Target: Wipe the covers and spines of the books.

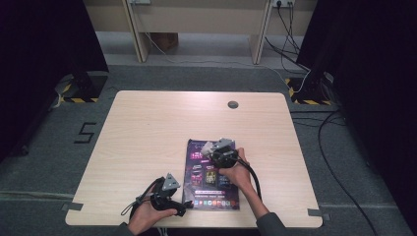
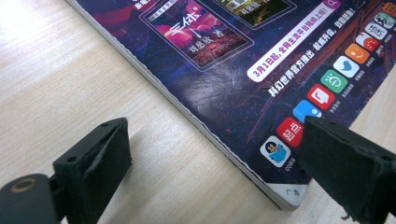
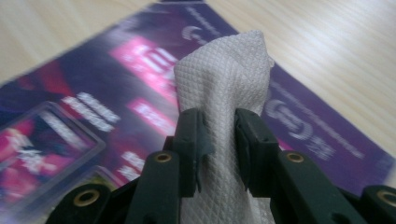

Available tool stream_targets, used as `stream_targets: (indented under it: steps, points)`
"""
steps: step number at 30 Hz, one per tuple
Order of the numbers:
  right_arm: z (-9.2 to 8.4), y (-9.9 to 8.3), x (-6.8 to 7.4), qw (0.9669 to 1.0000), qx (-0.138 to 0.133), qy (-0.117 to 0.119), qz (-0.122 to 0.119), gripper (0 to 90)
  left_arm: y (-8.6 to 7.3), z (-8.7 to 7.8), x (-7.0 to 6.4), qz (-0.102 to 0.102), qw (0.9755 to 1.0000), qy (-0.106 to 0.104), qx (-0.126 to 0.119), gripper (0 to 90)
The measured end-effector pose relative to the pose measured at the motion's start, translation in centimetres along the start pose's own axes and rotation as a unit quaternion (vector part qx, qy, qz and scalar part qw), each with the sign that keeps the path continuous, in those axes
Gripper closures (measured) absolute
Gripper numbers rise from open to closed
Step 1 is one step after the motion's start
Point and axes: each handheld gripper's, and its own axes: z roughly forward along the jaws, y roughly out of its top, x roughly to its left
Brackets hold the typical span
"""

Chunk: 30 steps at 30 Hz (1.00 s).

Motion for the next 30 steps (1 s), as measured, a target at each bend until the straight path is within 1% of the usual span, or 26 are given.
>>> stream_targets:
  steps: [4, 5, 6, 9, 12, 13, 14, 16, 19, 20, 21, 23, 25, 28, 30]
  points:
    - [0.4, 0.6, 2.0, 0.9996, -0.003, 0.021, -0.017, 70.6, -0.1, 0.0, 0.0, -0.001, 1.0, 0.003, -0.001, 8.2]
    - [0.4, 0.7, 2.3, 0.9994, -0.005, 0.026, -0.022, 70.4, 0.0, 0.0, -0.1, 0.001, 1.0, 0.003, 0.0, 8.2]
    - [0.5, 0.8, 2.7, 0.9992, -0.007, 0.032, -0.024, 70.3, 0.0, 0.0, 0.0, 0.001, 1.0, 0.002, 0.0, 8.2]
    - [0.5, 0.9, 3.6, 0.9982, -0.01, 0.054, -0.024, 68.7, -0.1, 0.0, 0.0, -0.003, 1.0, 0.003, -0.001, 7.7]
    - [0.6, 1.0, 4.3, 0.9973, -0.01, 0.064, -0.034, 68.5, 0.0, 0.0, 0.0, 0.001, 1.0, 0.004, 0.001, 7.5]
    - [0.5, 1.0, 4.5, 0.9973, -0.011, 0.066, -0.032, 68.5, 0.0, 0.0, 0.0, -0.002, 1.0, 0.004, 0.001, 7.1]
    - [0.5, 1.1, 4.7, 0.997, -0.01, 0.066, -0.038, 68.5, -0.1, 0.0, 0.0, -0.003, 1.0, 0.004, 0.0, 7.1]
    - [0.5, 1.1, 4.8, 0.9969, -0.009, 0.067, -0.041, 68.5, 0.0, 0.0, -0.1, 0.001, 1.0, 0.006, -0.001, 7.2]
    - [0.5, 1.0, 4.5, 0.9965, -0.011, 0.073, -0.041, 67.8, 0.0, 0.0, 0.0, -0.002, 1.0, 0.003, -0.001, 7.2]
    - [0.3, 0.9, 4.4, 0.9968, -0.007, 0.07, -0.039, 67.5, -0.1, 0.0, 0.0, -0.001, 1.0, 0.004, -0.001, 7.2]
    - [0.3, 0.8, 4.1, 0.9967, -0.007, 0.067, -0.046, 67.4, -0.1, 0.0, 0.0, 0.001, 1.0, 0.004, -0.001, 7.2]
    - [0.0, 0.4, 3.6, 0.9973, -0.004, 0.057, -0.046, 67.4, 0.0, 0.0, 0.0, 0.0, 1.0, 0.003, 0.001, 7.2]
    - [-0.5, -0.1, 2.5, 0.9983, 0.001, 0.046, -0.035, 67.4, -0.1, 0.0, 0.0, -0.002, 1.0, 0.003, 0.0, 7.2]
    - [-1.1, -1.0, 0.5, 0.9997, 0.005, 0.02, -0.015, 67.0, -0.1, -0.1, -0.1, 0.001, 1.0, 0.003, 0.002, 7.2]
    - [-1.6, -1.8, -0.9, 1.0, 0.003, 0.004, 0.001, 67.0, -0.1, 0.0, 0.0, -0.002, 1.0, 0.001, 0.001, 7.2]
